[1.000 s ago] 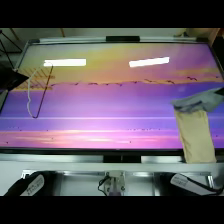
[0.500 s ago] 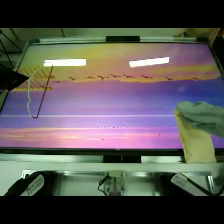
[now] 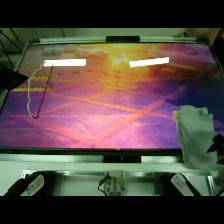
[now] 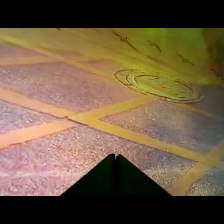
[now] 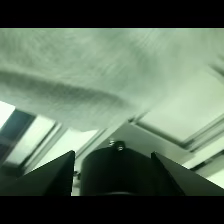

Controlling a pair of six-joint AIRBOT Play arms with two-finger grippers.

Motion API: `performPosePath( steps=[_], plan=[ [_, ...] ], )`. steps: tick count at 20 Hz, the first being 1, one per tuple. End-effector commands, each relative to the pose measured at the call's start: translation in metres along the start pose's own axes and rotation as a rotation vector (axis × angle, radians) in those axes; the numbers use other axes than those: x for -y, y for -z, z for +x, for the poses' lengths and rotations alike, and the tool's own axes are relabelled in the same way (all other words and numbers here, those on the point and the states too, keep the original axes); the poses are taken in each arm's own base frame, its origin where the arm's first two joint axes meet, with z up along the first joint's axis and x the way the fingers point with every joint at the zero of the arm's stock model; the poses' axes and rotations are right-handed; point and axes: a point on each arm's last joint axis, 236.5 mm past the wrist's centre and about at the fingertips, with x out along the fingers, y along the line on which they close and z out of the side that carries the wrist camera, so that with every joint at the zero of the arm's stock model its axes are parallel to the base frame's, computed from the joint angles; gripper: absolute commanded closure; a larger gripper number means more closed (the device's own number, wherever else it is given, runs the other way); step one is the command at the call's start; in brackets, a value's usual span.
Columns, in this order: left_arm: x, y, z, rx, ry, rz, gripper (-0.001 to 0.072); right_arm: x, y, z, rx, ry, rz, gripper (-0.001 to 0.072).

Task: Fold the shirts.

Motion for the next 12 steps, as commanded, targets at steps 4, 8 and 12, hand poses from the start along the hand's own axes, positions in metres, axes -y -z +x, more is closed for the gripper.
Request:
performPosePath(
  steps=[4,8,12],
  plan=[
    [-0.006,0.010,0.012,-0.058,-0.023,0.019,0.0678,-0.015,-0.075,-0.111,0.471,-0.084,-0.076,0.0126],
    [-0.044,0.067,0.046,-0.358,-0.309,0.182,0.0677,-0.117,-0.084,-0.209,0.801,-0.223,-0.327,0.0127],
    [-0.033,0.119,0.073,-0.573,-0.375,0.276,-0.0011,-0.224,-0.020,-0.150,0.515,-0.271,-0.604,0.0053]
  ],
)
